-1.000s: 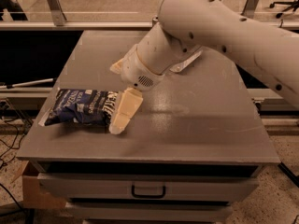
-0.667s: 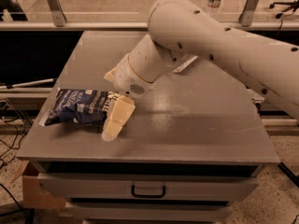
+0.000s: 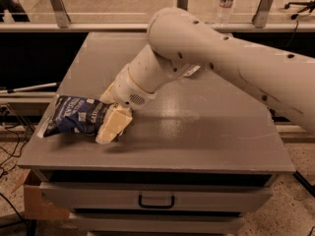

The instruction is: Pick blue chip bag

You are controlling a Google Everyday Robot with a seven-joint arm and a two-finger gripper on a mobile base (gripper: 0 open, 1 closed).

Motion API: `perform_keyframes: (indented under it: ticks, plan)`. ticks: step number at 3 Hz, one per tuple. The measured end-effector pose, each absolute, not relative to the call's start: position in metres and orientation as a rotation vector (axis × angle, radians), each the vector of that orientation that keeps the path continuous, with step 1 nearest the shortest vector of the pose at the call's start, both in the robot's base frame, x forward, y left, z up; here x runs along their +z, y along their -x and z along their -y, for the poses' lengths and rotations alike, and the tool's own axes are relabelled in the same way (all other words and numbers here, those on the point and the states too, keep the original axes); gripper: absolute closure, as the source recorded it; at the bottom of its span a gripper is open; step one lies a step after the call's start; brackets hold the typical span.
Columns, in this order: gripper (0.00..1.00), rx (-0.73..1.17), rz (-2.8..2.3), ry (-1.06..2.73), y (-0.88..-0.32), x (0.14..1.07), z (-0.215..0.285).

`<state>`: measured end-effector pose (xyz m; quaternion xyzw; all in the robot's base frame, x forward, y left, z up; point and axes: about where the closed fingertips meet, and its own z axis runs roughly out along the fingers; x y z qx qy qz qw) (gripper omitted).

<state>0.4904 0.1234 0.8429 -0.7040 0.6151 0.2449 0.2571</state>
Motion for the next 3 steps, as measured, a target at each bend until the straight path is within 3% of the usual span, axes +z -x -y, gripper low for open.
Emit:
perform_keyframes:
  ticks: [2,3]
  plan:
    - [0.82,0.619,-1.672,1.867,-0.502,0.851,-0.117]
    - [1.00,0.541,-1.668,1.819,-0.514,0.868,-0.104]
